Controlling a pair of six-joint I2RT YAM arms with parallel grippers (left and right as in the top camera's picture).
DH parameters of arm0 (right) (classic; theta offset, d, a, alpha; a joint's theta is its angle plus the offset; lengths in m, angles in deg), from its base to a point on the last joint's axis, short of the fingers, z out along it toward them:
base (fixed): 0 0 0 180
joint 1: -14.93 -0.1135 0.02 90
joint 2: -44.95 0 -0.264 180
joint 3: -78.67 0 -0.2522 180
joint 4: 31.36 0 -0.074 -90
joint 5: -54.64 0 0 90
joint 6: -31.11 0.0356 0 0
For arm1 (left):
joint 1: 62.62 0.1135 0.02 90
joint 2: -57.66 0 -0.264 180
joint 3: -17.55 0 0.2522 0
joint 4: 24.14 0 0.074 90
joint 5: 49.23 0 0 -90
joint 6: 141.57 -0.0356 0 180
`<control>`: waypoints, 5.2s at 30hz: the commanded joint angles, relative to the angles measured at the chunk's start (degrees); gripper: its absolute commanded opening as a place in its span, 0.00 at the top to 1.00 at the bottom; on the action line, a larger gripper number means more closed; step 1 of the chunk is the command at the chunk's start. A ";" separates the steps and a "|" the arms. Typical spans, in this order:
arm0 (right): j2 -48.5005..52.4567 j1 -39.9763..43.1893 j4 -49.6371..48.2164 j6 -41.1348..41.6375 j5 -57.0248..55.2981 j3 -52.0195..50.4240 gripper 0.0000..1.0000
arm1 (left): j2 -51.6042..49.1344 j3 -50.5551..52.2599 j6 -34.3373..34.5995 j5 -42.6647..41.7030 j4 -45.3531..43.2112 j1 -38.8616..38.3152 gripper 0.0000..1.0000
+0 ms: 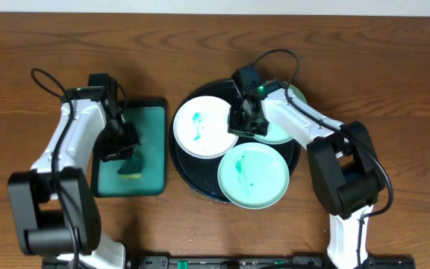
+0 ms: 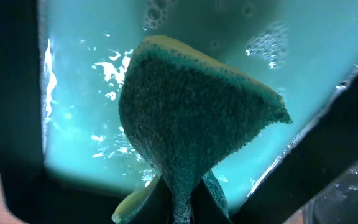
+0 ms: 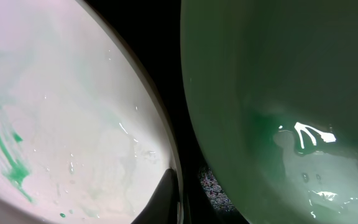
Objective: Clean dirty plates on tray and stack at the side
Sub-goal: 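Lift the sponge out of the water with the left gripper, then scrub the white plate with the sponge while the right gripper holds the plates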
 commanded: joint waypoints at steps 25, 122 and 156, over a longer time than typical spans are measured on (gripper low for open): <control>1.88 -1.33 2.16 -1.73 0.04 -0.28 0.99 | -1.36 -1.16 8.02 -8.46 -19.80 -20.94 0.93; 1.90 -2.21 -6.38 2.38 7.76 -8.39 0.99 | -15.93 -1.73 13.09 -29.70 -34.25 -23.91 0.93; 1.90 -2.21 -4.94 2.99 8.17 -8.39 0.99 | -9.94 -3.02 5.62 -15.56 -13.68 -16.65 0.93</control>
